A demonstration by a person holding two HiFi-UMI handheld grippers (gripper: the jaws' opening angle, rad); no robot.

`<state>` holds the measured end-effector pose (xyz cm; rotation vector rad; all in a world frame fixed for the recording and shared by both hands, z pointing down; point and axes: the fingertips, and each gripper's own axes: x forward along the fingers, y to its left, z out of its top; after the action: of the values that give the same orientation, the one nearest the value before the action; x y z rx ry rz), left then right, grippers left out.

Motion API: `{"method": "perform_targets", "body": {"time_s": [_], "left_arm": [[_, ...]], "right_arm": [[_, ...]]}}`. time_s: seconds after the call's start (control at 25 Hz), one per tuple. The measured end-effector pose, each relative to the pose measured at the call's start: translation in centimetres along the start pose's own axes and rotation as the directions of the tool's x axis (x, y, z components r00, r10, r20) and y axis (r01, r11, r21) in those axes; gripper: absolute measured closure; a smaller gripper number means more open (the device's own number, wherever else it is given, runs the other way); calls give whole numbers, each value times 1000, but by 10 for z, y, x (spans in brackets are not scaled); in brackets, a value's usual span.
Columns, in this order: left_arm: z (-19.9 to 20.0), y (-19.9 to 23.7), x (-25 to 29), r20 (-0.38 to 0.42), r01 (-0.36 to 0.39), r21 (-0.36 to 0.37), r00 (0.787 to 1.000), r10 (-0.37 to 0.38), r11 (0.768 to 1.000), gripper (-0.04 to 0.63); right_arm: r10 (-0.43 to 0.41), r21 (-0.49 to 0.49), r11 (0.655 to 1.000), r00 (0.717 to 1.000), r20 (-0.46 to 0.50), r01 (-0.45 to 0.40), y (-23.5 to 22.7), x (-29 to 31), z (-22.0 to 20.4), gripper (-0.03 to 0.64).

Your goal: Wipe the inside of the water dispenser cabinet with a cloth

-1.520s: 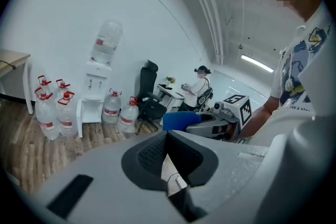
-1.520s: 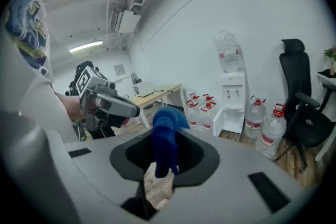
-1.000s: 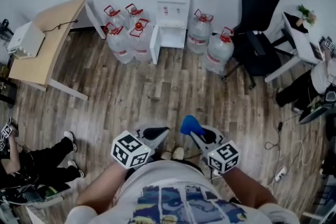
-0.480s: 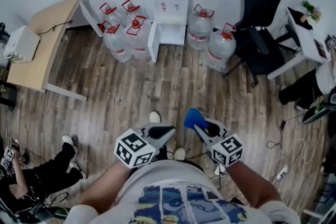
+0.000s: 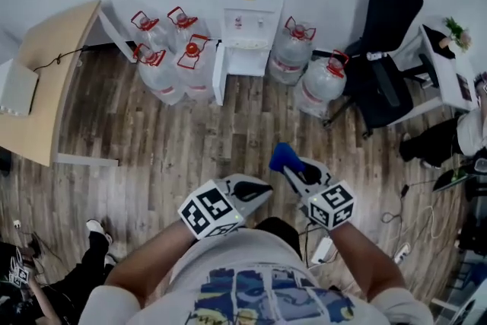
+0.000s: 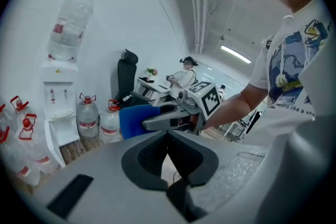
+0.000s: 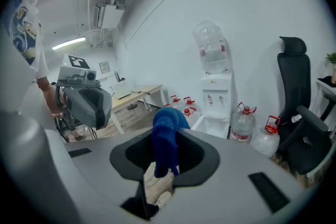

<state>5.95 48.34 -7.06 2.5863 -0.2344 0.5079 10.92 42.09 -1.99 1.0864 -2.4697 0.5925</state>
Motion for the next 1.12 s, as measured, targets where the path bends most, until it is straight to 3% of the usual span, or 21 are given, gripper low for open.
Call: {"method": "perform_targets", "body": {"time_s": [0.16,0.48,0.76,0.92,1.12], "left_arm": [[15,52,-5,-15,43,12,999,-43,999,593],[42,135,28,-9,77,-59,997,-78,995,592],[72,237,86,-38,67,-128,997,-72,989,592],[80,303,132,-49,71,-122,996,-77,990,592],[51,367,191,-92,169,-84,980,-177,982,592]], "right_arm": [[-27,-11,1000,1000,3,27,-29,60,34,531],[-79,9,997,996,-35,80,-118,151,66,531],[-42,34,998,995,-92,46,-222,257,65,531],[-19,12,1000,992,-124,21,-286,325,52,531],[-3,-12,1000,985,-173,1,-349,414,6,531]]}}
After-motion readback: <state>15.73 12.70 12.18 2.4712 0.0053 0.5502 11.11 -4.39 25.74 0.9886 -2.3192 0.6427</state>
